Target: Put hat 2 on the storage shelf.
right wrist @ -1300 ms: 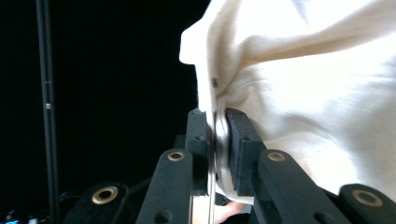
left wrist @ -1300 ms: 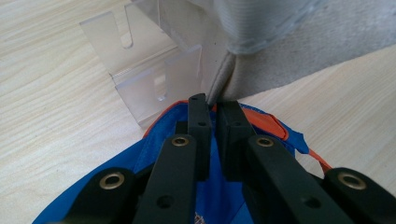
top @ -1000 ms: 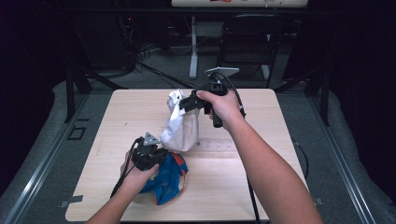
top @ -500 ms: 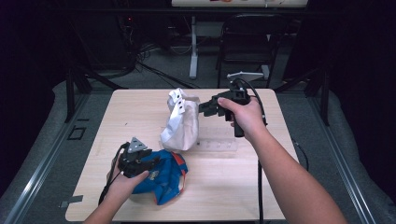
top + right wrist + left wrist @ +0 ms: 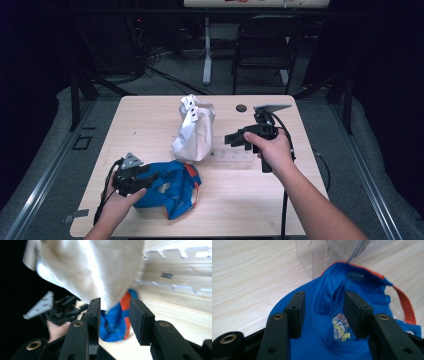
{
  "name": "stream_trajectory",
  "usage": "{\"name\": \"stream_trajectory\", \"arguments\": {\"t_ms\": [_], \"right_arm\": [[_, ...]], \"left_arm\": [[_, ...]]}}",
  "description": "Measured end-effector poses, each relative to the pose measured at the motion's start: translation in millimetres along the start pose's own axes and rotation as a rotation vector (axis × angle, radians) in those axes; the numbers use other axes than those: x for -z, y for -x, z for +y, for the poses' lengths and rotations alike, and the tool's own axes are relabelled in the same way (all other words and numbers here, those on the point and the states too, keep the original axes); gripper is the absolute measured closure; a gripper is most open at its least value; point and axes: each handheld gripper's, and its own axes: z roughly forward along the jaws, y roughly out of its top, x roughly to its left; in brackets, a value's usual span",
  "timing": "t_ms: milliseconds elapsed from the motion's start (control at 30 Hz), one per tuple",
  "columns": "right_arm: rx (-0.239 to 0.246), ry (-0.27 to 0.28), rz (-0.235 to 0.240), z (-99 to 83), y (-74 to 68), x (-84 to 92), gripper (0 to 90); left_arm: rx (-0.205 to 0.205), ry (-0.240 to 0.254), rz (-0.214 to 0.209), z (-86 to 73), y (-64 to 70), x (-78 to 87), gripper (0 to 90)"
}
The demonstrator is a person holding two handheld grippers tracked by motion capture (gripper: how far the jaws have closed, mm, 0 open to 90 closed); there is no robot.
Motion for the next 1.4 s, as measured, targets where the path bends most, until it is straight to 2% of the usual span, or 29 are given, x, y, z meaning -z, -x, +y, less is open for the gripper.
{"name": "stream_trajectory", "arguments": {"t_ms": [33,200,233,300,400,433,567,633,667,733,900,1033,1067,1100,1300,1367,1400], "right_arm": [[0.021,-0.001,-0.025,-8.9,7.5,-4.2,62.3],[0.035,0.009,-0.046,-23.6,15.3,-12.3,62.4],[0.038,0.011,-0.045,-26.2,15.8,-13.8,62.4],[0.073,0.005,-0.059,-36.2,17.0,-20.0,62.4],[0.085,0.002,-0.066,-42.9,16.5,-25.2,62.3],[0.083,0.019,-0.075,-47.4,15.7,-30.1,62.4],[0.121,-0.006,-0.089,-60.4,19.7,-47.0,62.5],[0.126,-0.010,-0.092,-62.0,20.8,-49.9,62.6],[0.133,-0.023,-0.092,-66.8,24.9,-59.0,63.3],[0.138,-0.029,-0.094,-70.3,29.1,-65.3,64.1],[0.134,-0.027,-0.080,-78.9,40.2,-78.2,64.2],[0.131,-0.030,-0.039,-90.8,49.4,-93.0,63.3],[0.146,-0.047,-0.035,-93.2,51.5,-95.7,63.2],[0.139,-0.041,-0.016,-99.1,53.4,-103.9,62.4],[0.156,-0.064,0.017,-107.2,57.8,-123.1,60.9],[0.140,0.038,0.032,-111.0,57.2,-137.1,60.1],[0.153,0.024,0.041,-110.5,58.6,-140.6,59.9]], "left_arm": [[0.000,-0.007,0.001,-2.6,-0.9,0.5,55.2],[0.008,-0.003,0.003,-12.9,-2.9,0.5,55.3],[0.008,-0.001,0.002,-15.1,-3.5,1.1,55.2],[0.013,0.016,0.001,-18.5,-4.0,1.8,53.3],[0.014,0.034,-0.001,-26.4,-6.0,2.1,52.0],[0.015,0.037,0.001,-29.3,-6.5,1.3,51.5],[0.031,0.037,-0.003,-37.3,-8.6,-0.7,51.0],[0.019,0.029,0.000,-40.0,-8.9,-1.9,51.0],[0.006,0.020,0.004,-42.9,-7.8,-3.7,51.0],[0.000,0.018,0.003,-44.9,-7.2,-5.3,51.0],[0.003,0.025,0.002,-45.4,-7.1,-6.1,49.2],[0.002,0.020,0.012,-46.7,-6.4,-7.9,49.0],[0.000,0.016,0.008,-47.1,-6.7,-8.2,49.0],[-0.002,0.015,0.009,-47.3,-6.8,-8.5,49.0],[-0.009,-0.004,0.018,-49.0,-7.8,-10.1,49.0],[-0.008,-0.002,0.017,-49.1,-7.4,-10.6,49.0],[-0.011,0.004,0.017,-49.2,-6.8,-11.2,49.0]]}}
